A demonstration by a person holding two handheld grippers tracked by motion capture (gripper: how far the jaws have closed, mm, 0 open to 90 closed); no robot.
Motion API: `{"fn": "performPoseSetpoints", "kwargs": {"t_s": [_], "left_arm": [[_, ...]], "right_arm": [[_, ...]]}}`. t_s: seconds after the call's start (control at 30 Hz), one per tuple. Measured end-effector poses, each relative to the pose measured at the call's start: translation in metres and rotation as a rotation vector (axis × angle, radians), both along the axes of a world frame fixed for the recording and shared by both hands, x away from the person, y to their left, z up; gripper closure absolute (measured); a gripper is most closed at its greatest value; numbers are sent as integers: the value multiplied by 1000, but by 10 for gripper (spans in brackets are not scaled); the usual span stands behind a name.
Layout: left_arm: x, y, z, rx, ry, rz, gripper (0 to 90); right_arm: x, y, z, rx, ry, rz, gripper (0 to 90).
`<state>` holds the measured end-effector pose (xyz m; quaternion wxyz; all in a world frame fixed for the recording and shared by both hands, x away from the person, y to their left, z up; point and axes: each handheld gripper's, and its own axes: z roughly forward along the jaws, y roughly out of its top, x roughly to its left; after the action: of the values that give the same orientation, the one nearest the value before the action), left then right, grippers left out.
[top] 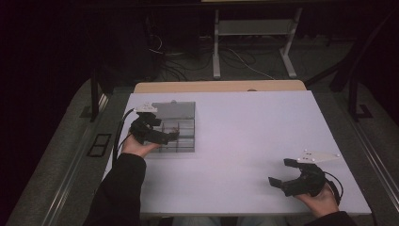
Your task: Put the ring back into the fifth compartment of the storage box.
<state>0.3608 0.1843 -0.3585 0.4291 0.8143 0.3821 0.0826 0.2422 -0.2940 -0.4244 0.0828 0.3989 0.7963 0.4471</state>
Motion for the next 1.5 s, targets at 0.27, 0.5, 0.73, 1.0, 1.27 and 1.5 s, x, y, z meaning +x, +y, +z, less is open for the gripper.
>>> {"fn": "performPoseSetpoints", "kwargs": {"t_s": [0.27, 0.5, 0.73, 1.0, 1.27, 1.5], "left_arm": [[-22, -1, 0, -15, -43, -3, 0], [-39, -4, -5, -35, -65, -12, 0], [-54, -5, -14, -58, -76, -16, 0], [-66, -5, -26, -76, -63, -19, 0], [-78, -9, -42, -79, -51, -43, 0], [-87, -16, -55, -91, -38, -62, 0]], "right_arm": [[0, 0, 0, 0, 3, -1, 2], [0, 1, 0, -1, 2, 1, 2], [0, 1, 0, -2, 2, 1, 2], [0, 1, 0, -3, 2, 0, 1], [0, 1, 0, -5, 5, 3, 2], [0, 2, 0, -5, 5, 5, 2]]}}
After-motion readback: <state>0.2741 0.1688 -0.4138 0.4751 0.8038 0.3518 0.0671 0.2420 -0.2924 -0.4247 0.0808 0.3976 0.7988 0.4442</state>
